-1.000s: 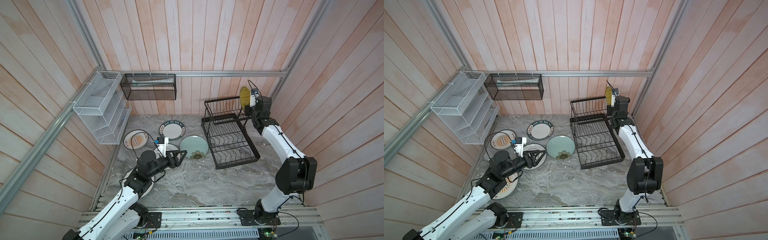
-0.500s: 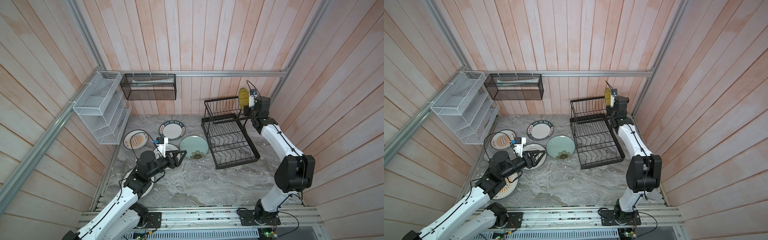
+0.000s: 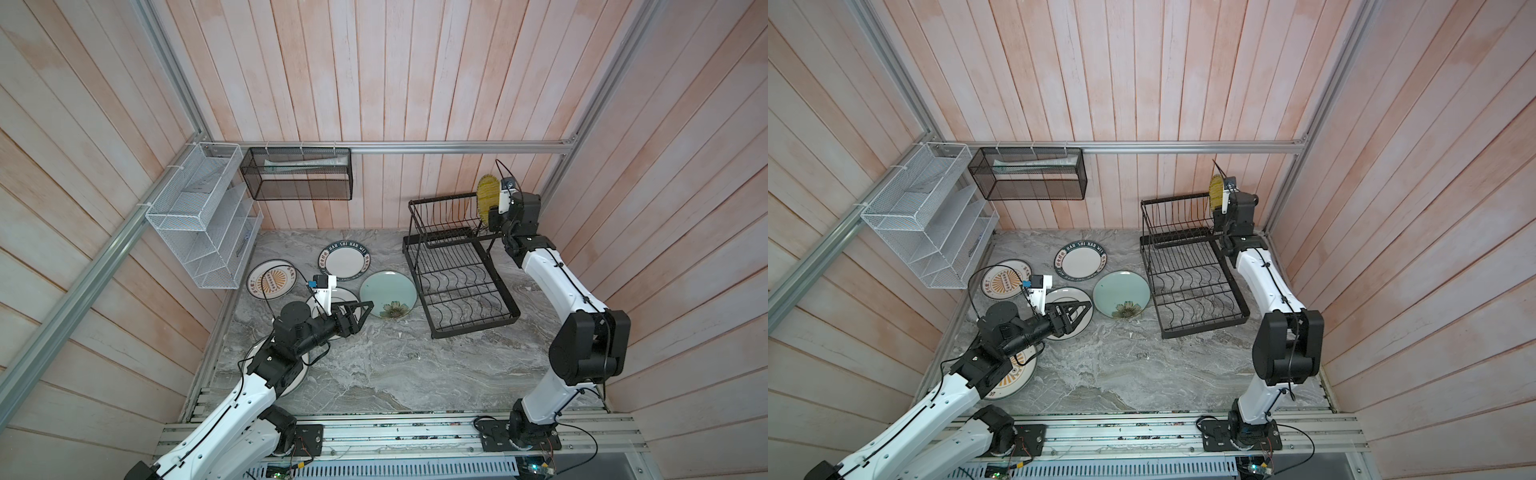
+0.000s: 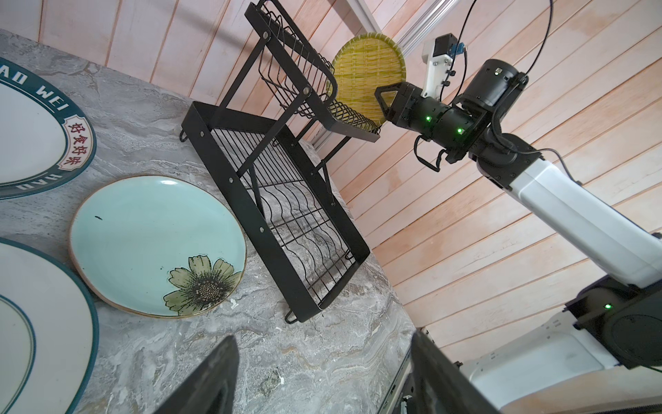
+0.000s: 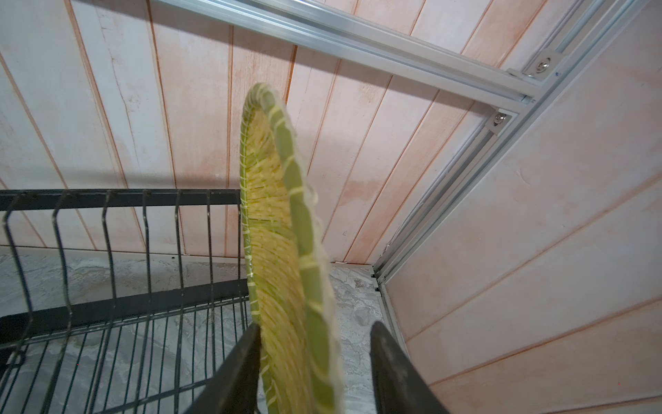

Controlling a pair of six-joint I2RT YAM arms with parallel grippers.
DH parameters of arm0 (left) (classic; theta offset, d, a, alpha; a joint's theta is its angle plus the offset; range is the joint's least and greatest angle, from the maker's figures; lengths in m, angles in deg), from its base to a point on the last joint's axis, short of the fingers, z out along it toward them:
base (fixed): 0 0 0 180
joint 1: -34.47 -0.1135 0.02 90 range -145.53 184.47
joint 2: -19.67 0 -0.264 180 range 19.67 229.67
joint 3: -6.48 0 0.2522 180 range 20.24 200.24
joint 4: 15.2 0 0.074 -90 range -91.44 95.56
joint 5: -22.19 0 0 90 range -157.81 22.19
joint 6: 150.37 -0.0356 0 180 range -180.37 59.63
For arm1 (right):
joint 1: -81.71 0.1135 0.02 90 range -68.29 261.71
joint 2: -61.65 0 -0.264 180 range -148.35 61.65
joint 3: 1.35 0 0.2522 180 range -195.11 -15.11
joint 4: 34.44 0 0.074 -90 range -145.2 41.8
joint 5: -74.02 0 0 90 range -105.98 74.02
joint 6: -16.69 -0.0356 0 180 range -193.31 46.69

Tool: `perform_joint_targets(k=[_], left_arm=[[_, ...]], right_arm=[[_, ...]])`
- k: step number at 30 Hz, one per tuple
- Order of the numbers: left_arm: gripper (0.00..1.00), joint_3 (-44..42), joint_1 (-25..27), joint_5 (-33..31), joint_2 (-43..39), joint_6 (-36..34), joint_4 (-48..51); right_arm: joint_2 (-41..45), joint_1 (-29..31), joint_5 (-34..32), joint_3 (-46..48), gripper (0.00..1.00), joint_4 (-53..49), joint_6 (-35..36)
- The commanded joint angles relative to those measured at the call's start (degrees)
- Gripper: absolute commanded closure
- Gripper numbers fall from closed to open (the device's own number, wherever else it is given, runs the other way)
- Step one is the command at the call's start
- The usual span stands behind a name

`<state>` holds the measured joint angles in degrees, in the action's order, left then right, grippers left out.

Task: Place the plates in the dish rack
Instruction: 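Lower the tray into the upper rack slots with the right gripper, then open the right gripper and lift it away from the bamboo tray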

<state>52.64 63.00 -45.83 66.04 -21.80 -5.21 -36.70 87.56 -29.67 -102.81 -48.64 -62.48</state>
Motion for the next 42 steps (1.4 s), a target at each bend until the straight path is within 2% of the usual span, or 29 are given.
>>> perform_joint_targets(k=[1, 7, 23, 37, 42], left_arm=[[0.24, 0.9, 0.1, -0.9, -0.6, -0.8, 0.4], [0.24, 0.9, 0.2, -0.9, -0.9, -0.8, 0.7], [0.24, 0.9, 0.1, -1.1, -1.2, -0.9, 0.8], [0.24, 1.0, 0.2, -1.6, -1.0, -0.6, 1.1], [0.24, 1.1, 0.2, -2.8, -0.9, -0.4, 1.4]], right_arm=[[2.2, 0.0, -1.6, -1.8, 0.43, 0.5, -1.3], [3.1, -1.0, -1.6, -3.4, 0.37, -0.9, -3.5], [3.6, -3.8, -0.2, -4.9, 0.33, -3.5, -7.6], [9.5, -4.3, 6.9, -1.8, 0.32, -3.1, -10.1], [13.6, -4.3, 11.8, 1.3, 0.31, -3.8, -11.5]])
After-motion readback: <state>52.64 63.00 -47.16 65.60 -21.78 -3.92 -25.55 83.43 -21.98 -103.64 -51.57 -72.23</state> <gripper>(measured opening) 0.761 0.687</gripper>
